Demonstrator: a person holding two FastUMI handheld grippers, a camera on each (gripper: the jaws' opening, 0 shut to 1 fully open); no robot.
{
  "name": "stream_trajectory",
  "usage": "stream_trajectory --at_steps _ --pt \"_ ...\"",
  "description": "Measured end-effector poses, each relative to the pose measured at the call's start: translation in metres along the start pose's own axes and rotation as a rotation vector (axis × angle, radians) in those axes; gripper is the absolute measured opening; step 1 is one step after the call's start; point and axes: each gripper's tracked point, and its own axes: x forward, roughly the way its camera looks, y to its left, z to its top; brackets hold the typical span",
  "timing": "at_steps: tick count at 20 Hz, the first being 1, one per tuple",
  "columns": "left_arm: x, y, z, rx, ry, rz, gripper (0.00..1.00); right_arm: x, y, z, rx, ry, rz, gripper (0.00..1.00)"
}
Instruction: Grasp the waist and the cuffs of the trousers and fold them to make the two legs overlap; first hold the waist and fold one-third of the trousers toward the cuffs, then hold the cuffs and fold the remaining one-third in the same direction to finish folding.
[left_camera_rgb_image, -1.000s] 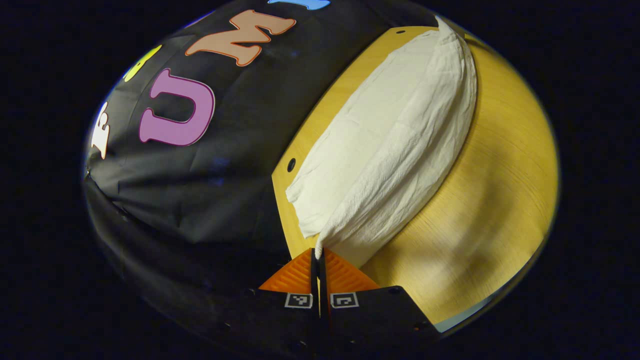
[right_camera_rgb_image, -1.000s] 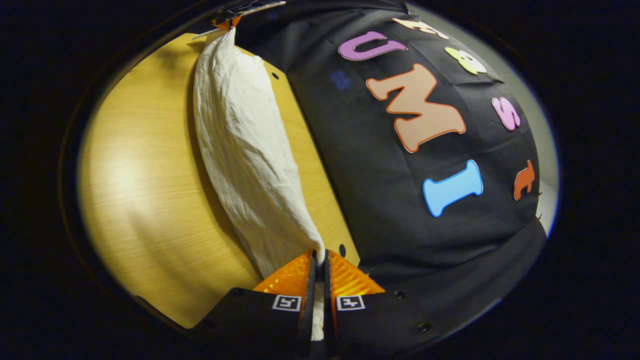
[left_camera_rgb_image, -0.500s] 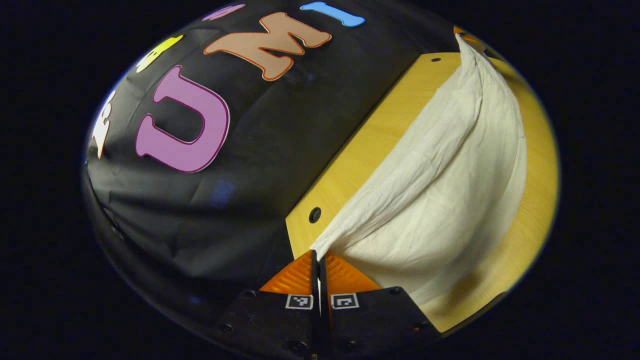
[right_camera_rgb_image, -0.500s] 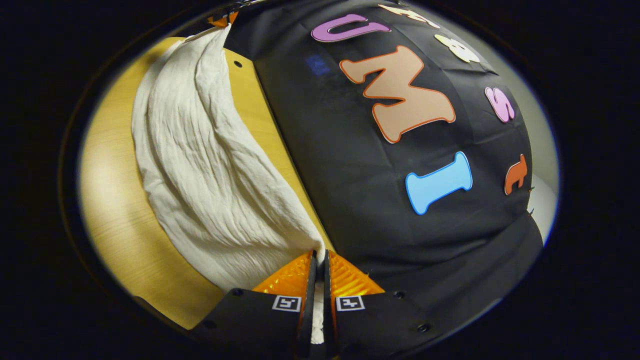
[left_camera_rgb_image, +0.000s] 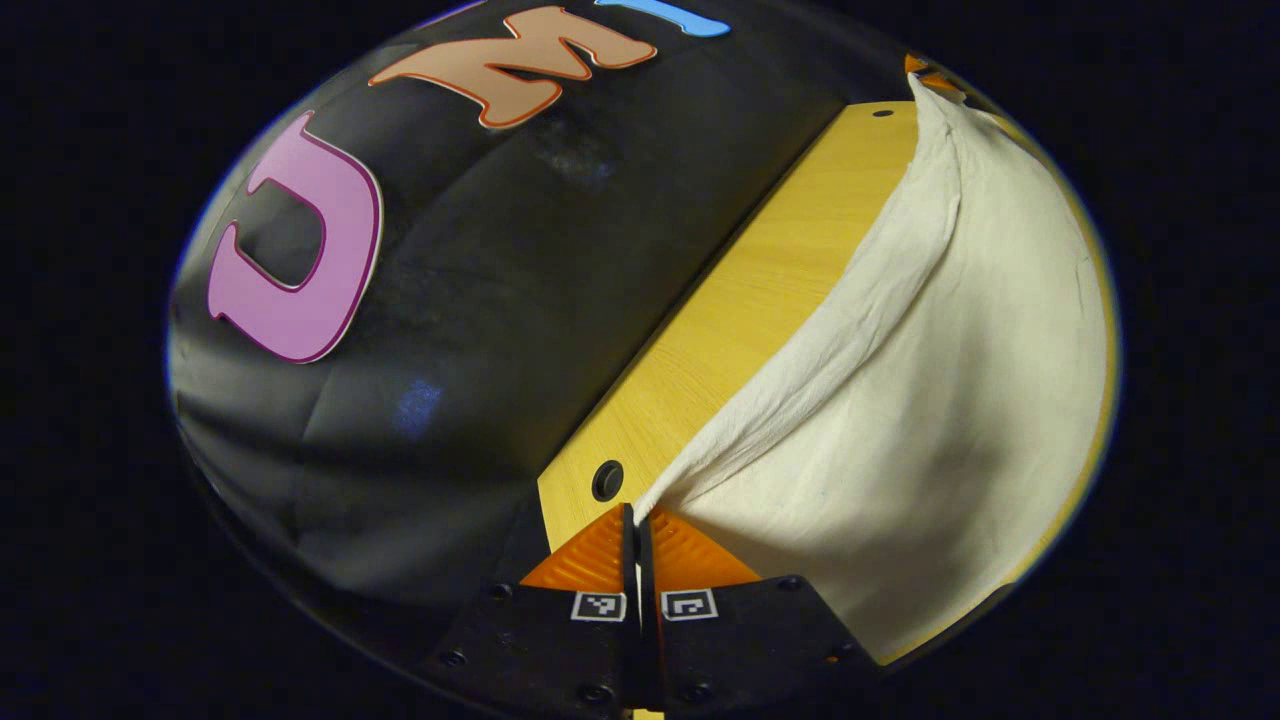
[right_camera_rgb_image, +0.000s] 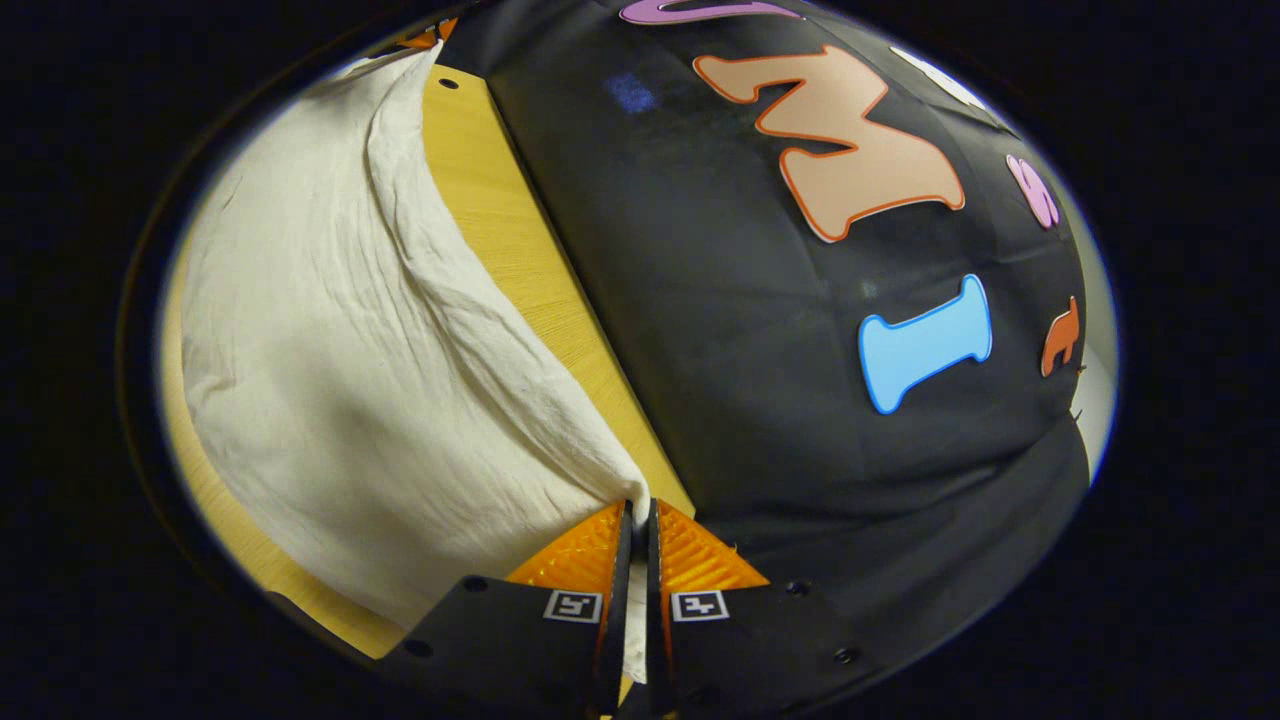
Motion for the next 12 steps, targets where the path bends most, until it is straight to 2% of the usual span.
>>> stream_trajectory --at_steps 4,5,6,7,9,10,12 --pt "0.025 -0.012 -0.004 -0.043 0.032 0.032 0.0 0.037 0.027 -0.01 0.046 0.036 0.033 0.09" --pt "0.025 -0.01 -0.005 -0.051 0.034 0.044 0.0 0.039 0.03 -0.01 0.073 0.049 0.034 0.18" --pt "0.022 -0.015 -0.003 -0.069 0.041 0.043 0.04 0.039 0.029 -0.012 0.106 0.06 0.03 0.29" --pt "0.02 -0.019 0.002 -0.093 0.033 0.033 0.36 0.042 0.03 -0.011 0.15 0.058 0.033 0.41" --pt "0.008 -0.021 0.018 -0.138 0.011 0.037 1.0 0.028 0.023 -0.006 0.258 0.027 0.033 0.79" --pt "0.0 -0.018 0.026 -0.165 -0.005 0.055 0.94 0.023 0.015 -0.006 0.311 0.021 0.031 0.98" --pt "-0.021 -0.014 0.046 -0.226 -0.042 0.079 0.95 0.01 0.005 -0.011 0.409 0.021 0.023 0.98"
